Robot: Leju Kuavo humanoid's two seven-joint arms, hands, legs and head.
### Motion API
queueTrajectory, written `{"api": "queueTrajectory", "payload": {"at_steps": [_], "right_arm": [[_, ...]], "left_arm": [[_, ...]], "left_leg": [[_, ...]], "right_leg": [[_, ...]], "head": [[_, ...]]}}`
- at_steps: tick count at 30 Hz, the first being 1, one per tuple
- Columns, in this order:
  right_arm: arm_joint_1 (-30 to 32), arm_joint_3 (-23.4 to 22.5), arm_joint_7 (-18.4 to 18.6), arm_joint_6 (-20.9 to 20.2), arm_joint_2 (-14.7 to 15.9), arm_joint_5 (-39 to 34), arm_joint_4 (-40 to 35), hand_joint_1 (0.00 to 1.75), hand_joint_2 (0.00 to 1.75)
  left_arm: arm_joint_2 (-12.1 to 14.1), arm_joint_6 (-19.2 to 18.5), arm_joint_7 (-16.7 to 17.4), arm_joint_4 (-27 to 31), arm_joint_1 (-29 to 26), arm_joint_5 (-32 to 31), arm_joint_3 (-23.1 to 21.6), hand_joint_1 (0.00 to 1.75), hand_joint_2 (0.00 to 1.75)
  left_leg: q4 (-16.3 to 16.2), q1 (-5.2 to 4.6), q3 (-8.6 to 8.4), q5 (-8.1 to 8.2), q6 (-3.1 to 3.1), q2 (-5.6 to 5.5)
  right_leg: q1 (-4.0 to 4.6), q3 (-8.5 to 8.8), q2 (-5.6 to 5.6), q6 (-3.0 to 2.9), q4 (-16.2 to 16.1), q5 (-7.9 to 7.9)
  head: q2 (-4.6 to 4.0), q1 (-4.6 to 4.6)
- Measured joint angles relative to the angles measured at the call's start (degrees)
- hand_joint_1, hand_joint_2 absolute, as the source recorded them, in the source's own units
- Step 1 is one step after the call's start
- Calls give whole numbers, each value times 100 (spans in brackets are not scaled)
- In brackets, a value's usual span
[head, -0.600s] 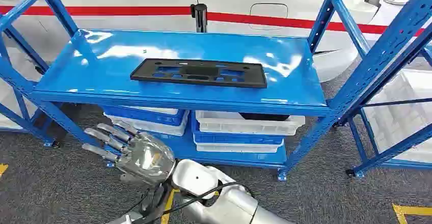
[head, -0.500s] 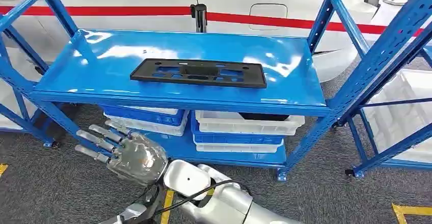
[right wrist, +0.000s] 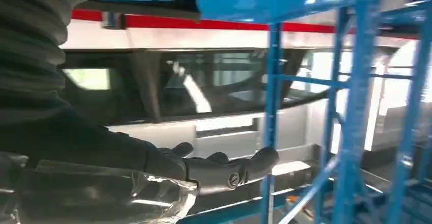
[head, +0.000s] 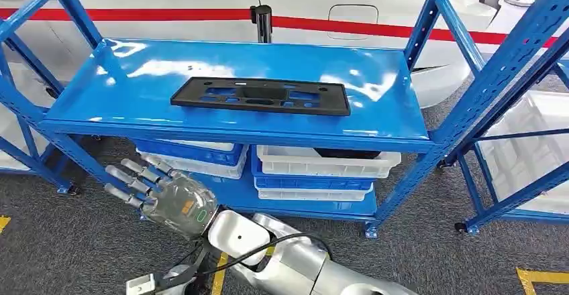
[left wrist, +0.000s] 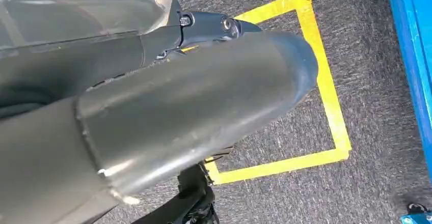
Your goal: Take the parts from the cabinet and place them on the table.
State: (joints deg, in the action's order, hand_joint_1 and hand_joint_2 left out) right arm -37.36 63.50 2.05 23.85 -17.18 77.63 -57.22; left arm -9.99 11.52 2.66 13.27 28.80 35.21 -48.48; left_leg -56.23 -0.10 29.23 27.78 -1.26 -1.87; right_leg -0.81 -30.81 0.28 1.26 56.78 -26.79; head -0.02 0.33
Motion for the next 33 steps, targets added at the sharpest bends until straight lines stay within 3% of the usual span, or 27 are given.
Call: {"api": "queueTrajectory", "payload": {"at_steps": [9,14,18,20,22,24,27,33], "right_arm": [[-510,-497,1022,-433,-101,263,995,0,175],[-681,-912,1177,-313,-171,239,1673,0,175],[-759,-1222,1120,-342,-179,208,1941,0,175],[-738,-1385,1100,-424,-110,251,1933,0,175],[-685,-1541,1033,-464,30,271,1852,0,175],[-630,-1659,1019,-486,147,300,1806,0,175],[-559,-1729,1000,-512,179,354,1749,0,175],[-540,-1790,958,-538,186,370,1712,0,175]], "left_arm": [[-28,9,68,0,24,-166,39,0,0],[-33,-245,-398,26,26,-199,197,0,0],[160,-253,-1468,70,80,-488,402,0,0],[633,-343,-2978,92,-404,-957,570,0,0],[949,-454,-3739,5,-916,-1029,686,0,0],[1189,-437,-3816,-83,-1352,-1062,780,0,0],[1281,-406,-3709,-109,-1463,-1117,839,0,0],[1372,-413,-3705,-118,-1536,-1119,905,0,0]], "left_leg": [[-2,0,2,-2,1,1],[-2,0,11,-4,-1,0],[4,3,30,-7,-3,-1],[11,4,-23,19,21,56],[6,17,-42,32,33,123],[-2,18,-9,30,34,119],[1,15,24,19,30,37],[0,19,23,8,30,44]], "right_leg": [[0,2,0,0,1,2],[1,2,1,1,2,2],[10,11,3,1,7,2],[6,23,73,-3,5,-2],[6,12,145,-3,5,-1],[9,-45,140,-3,3,0],[9,-47,69,-7,4,-3],[9,-29,68,-6,6,2]], "head": [[0,2],[0,0],[0,4],[0,7],[0,0],[0,0],[0,7],[0,2]]}}
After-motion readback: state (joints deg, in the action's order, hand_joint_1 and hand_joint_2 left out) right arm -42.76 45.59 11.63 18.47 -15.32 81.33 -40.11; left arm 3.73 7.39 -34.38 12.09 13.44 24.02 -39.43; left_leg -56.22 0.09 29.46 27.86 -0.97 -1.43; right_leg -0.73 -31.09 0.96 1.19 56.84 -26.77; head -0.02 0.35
